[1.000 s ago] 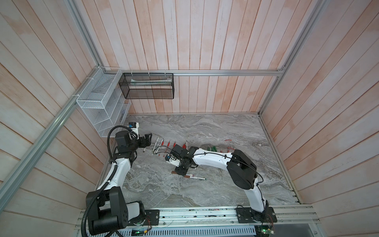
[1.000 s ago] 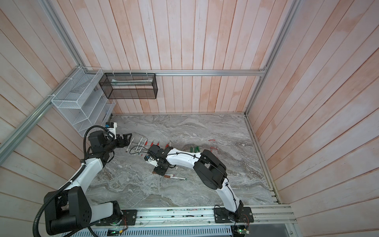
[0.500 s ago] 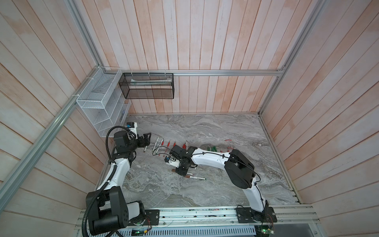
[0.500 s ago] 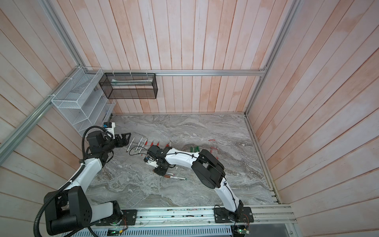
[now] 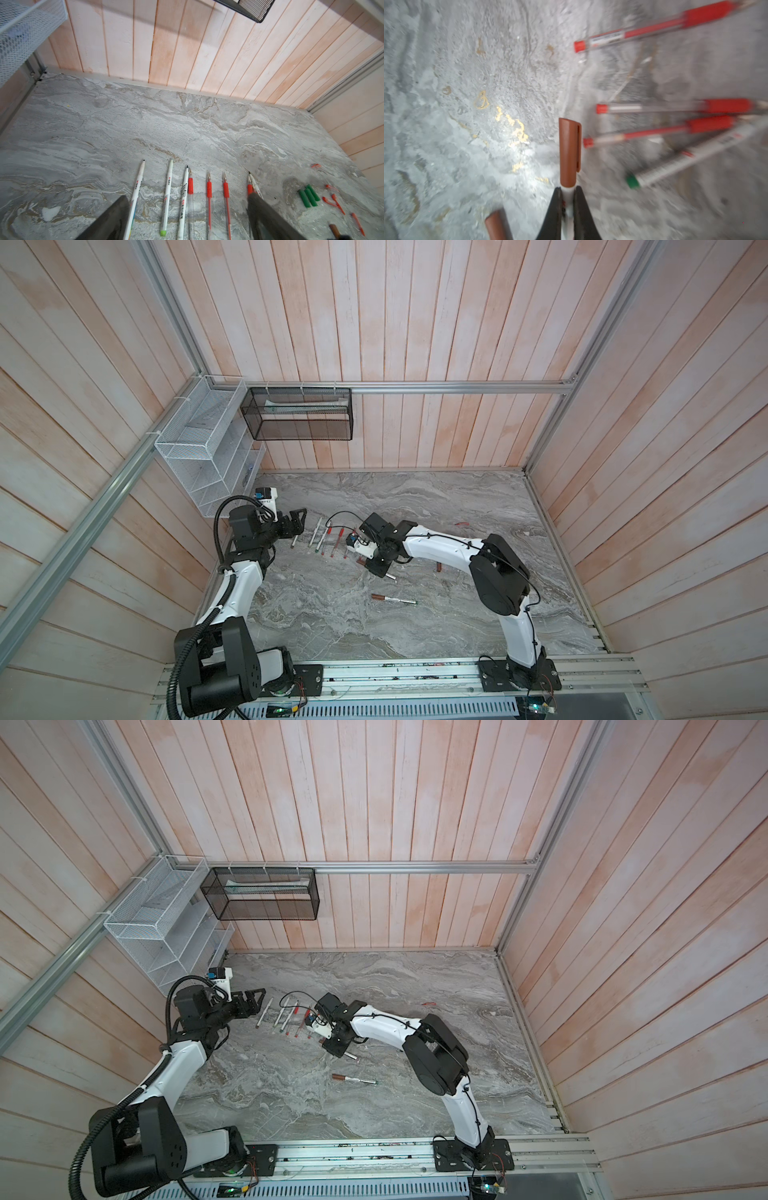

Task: Remove pen caps from pens
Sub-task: Pick up the pen from the center of the table, then open the pen cap on the pen.

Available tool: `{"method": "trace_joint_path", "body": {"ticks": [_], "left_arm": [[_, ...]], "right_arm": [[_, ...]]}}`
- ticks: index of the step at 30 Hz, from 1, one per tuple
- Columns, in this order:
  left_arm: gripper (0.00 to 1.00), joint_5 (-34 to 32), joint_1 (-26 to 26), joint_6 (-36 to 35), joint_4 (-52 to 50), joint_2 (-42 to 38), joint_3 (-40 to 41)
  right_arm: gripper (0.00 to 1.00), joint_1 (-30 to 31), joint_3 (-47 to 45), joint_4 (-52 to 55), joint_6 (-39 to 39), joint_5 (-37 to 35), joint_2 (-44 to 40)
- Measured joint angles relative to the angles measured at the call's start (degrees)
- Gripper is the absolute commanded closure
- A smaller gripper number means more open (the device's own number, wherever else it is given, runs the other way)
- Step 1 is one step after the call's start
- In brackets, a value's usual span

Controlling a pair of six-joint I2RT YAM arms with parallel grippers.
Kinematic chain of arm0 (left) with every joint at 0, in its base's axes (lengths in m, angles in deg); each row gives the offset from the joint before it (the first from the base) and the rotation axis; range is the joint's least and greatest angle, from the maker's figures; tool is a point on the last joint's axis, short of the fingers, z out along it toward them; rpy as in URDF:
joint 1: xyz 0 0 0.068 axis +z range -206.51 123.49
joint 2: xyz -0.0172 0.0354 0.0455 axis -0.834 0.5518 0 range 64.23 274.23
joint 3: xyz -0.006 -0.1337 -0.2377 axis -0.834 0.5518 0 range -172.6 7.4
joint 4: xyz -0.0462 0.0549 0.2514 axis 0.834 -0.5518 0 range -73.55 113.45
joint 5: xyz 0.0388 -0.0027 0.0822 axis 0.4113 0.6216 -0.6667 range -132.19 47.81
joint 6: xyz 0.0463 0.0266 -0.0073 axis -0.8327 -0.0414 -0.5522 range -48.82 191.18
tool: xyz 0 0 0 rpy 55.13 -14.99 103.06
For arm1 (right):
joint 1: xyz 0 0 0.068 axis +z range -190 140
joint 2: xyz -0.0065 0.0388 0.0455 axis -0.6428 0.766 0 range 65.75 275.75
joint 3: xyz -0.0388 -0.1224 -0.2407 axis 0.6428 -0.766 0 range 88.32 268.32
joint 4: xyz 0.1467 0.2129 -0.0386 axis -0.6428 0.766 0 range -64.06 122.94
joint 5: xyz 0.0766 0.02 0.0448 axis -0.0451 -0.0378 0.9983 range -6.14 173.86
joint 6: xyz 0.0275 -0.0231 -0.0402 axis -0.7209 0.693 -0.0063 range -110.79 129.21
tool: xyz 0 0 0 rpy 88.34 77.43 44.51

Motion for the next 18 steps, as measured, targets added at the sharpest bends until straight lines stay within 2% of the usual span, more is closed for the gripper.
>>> {"method": "trace_joint_path", "body": {"ticks": [5,10,14,18], "left_arm": [[0.1,8.6,0.0,5.6,3.0,0.0,0.6],[0.1,21.0,0.0,17.1,15.0,0.0,5.6],[0.1,28.1,-1.1,22.2,21.0,0.3,6.6],[0.1,32.5,-4.7,24.3,24.2,0.5,6.6]], "right_arm": [[1.0,-7.1,-6.8,-12.1,-8.2,5.4,-15.1],[1.0,-14.2,-22.7,-36.9,-24.1,11.2,-28.5],[1.0,-17.2,-34.6,-57.6,-39.3,15.7,-30.6],[1.0,-17.8,-40.2,-72.7,-51.4,18.9,-27.8]]}}
